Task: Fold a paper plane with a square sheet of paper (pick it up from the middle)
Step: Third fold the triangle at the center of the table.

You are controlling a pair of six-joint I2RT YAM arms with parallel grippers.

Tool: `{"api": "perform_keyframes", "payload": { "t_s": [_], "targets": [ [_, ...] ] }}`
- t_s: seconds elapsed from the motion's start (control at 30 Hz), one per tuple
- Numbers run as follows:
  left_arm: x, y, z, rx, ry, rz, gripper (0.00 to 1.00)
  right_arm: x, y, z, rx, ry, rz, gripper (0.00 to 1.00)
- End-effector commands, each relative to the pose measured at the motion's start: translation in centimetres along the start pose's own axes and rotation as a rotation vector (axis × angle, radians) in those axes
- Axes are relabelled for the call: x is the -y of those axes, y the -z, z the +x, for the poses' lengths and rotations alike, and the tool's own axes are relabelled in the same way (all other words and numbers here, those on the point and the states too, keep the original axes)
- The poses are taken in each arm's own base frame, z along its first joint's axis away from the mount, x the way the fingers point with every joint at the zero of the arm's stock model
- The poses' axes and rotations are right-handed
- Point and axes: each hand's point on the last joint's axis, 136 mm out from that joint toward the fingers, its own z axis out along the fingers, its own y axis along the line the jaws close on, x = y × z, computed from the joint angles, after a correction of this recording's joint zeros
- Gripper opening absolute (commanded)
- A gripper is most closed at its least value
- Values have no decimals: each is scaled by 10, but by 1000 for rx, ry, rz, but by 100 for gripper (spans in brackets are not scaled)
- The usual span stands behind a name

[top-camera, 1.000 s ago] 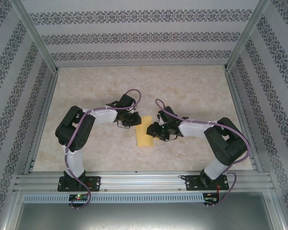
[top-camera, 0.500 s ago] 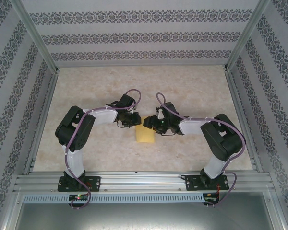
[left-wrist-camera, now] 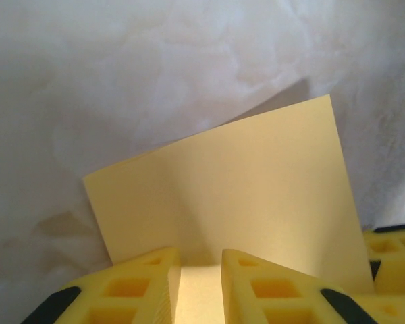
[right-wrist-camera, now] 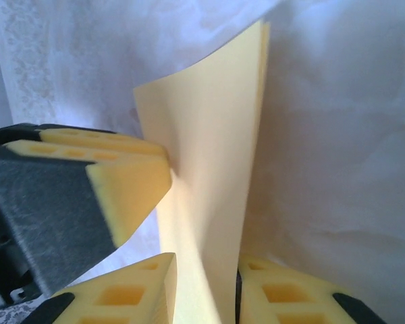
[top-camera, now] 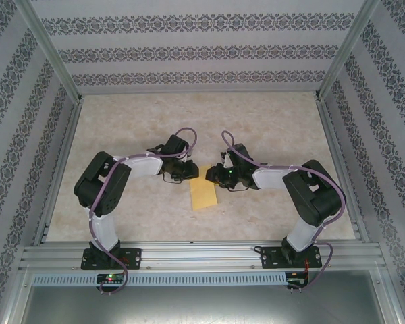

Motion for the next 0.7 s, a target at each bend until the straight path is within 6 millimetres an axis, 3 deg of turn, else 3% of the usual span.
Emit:
{"api": "perform_keyframes", "payload": {
  "t_s": [0.0, 0.17, 0.33, 0.43, 0.67],
  "targets": [
    [2, 18, 14, -16, -54, -20, 29, 12, 3, 3, -5, -5, 29, 28],
    [8, 38, 29, 5, -102, -37, 35, 10, 3, 4, -14, 5, 6, 18],
    [14, 48, 47, 18, -147, -52, 37, 4, 0, 6, -33, -3, -47, 22],
    [26, 55, 61, 48, -254, -94, 45, 7, 2, 5, -20, -10, -36, 22],
    [41, 45, 105, 28, -509, -249, 54, -2, 2, 5, -42, -7, -88, 19]
  ]
}}
